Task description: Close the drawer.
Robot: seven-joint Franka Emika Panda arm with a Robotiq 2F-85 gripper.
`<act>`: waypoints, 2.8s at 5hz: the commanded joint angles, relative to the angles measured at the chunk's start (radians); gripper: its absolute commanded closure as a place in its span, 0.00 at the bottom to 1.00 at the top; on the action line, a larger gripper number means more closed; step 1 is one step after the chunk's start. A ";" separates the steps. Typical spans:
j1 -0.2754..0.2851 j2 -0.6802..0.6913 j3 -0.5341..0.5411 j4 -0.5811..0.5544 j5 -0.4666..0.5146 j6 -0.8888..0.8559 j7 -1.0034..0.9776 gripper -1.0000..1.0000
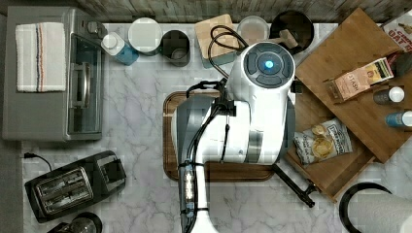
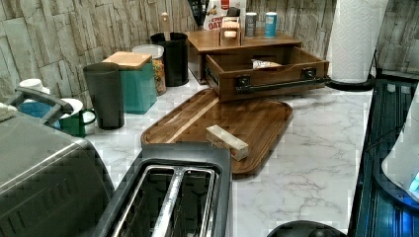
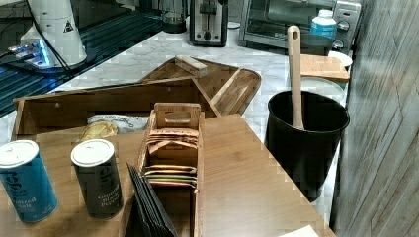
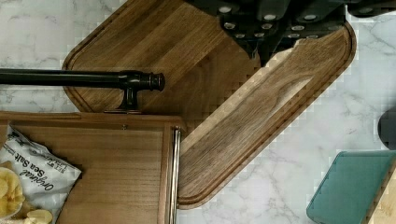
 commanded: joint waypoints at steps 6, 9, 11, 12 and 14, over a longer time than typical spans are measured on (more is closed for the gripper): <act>0.020 -0.130 0.047 -0.461 0.110 0.442 -0.671 1.00; -0.017 -0.242 -0.010 -0.713 0.122 0.562 -1.157 1.00; -0.058 -0.264 -0.054 -0.826 0.108 0.640 -1.334 1.00; -0.082 -0.253 -0.102 -0.859 0.103 0.659 -1.415 1.00; -0.066 -0.235 -0.202 -0.943 0.045 0.706 -1.467 1.00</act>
